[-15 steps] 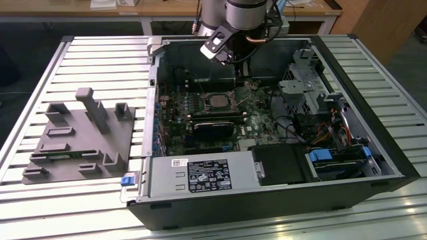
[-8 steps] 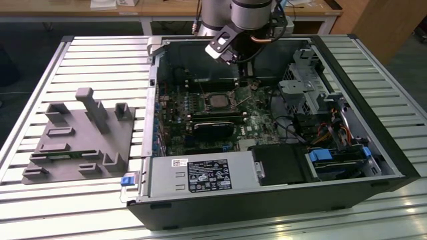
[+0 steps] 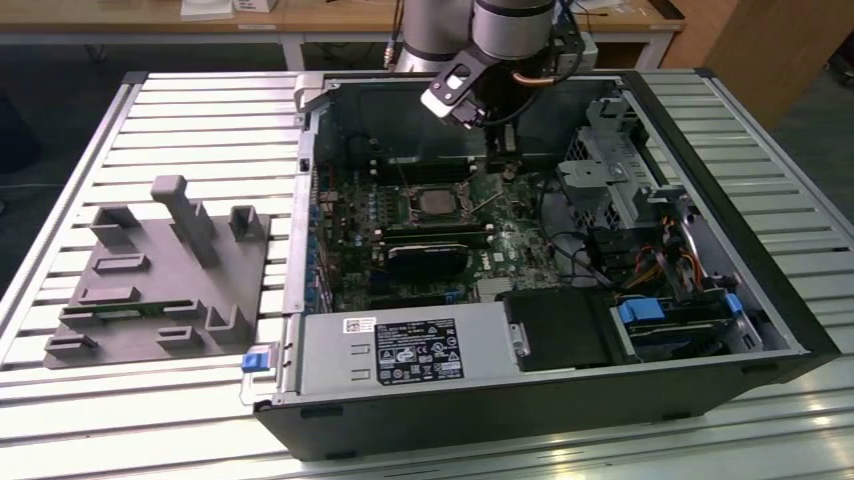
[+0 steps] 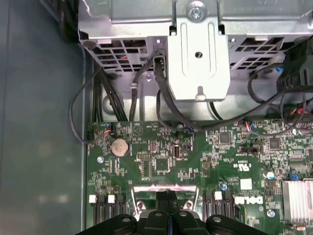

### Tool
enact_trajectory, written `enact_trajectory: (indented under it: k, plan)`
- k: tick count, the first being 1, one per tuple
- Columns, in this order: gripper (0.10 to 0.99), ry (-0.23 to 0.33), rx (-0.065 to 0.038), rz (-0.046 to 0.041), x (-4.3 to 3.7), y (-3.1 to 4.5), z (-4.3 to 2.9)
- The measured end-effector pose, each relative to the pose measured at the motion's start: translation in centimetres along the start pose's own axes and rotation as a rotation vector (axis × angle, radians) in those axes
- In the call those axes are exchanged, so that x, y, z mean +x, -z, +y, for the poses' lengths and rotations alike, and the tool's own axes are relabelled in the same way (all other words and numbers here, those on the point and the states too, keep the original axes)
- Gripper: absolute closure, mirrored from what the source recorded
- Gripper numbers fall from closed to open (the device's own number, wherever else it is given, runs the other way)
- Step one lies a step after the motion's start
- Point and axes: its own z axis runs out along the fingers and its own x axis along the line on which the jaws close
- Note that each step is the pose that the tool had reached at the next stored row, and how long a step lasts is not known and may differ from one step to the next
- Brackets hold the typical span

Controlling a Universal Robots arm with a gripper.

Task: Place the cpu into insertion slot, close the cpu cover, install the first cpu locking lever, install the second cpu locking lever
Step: 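Close the cpu cover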

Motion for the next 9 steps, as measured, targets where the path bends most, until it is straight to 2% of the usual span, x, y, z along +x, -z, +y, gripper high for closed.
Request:
enact_trajectory:
  k: [9]
  plan:
    - [0.980,0.000,0.000,0.0000,0.04,-0.09,1.06]
